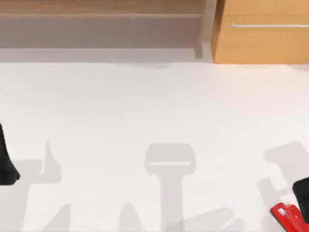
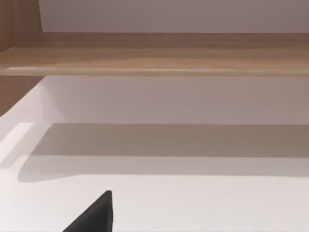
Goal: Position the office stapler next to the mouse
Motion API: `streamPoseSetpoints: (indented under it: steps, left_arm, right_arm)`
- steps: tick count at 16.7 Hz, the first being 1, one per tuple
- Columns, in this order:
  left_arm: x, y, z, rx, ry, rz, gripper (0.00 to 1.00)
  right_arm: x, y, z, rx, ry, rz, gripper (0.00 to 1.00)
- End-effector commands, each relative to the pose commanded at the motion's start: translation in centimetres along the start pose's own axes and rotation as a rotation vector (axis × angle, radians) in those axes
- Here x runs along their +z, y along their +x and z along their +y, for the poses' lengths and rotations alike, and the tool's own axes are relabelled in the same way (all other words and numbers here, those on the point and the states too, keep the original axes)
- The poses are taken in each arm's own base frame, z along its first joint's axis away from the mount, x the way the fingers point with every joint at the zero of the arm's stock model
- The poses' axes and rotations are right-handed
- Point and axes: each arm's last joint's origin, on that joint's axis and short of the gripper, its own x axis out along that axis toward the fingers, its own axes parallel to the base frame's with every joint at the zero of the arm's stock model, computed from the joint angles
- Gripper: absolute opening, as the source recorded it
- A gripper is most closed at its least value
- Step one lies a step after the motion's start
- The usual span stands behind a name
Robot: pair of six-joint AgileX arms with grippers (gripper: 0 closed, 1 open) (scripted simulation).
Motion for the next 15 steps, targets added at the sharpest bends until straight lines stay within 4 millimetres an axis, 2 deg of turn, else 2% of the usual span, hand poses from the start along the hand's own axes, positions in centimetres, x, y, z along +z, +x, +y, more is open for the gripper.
streamPoseSetpoints:
  steps: [3,7,10,15]
  left_arm:
    - [0.0,0.0,0.0,0.0,0.0,0.0,1.0]
    - [0.0,0.0,0.0,0.0,0.0,0.0,1.0]
    - [0.0,0.0,0.0,0.0,0.0,0.0,1.0]
    - [0.0,0.0,0.0,0.0,0.0,0.0,1.0]
  right_arm:
    - [1.4,1.2,1.3,0.047,-0.081,0.26,1.0]
    - [3.0,2.5,2.9,0.076,-0.167,0.496,1.0]
    - [3.4,3.0,3.5,0.082,-0.195,0.563,1.0]
    - [3.4,3.0,3.4,0.081,-0.192,0.563,1.0]
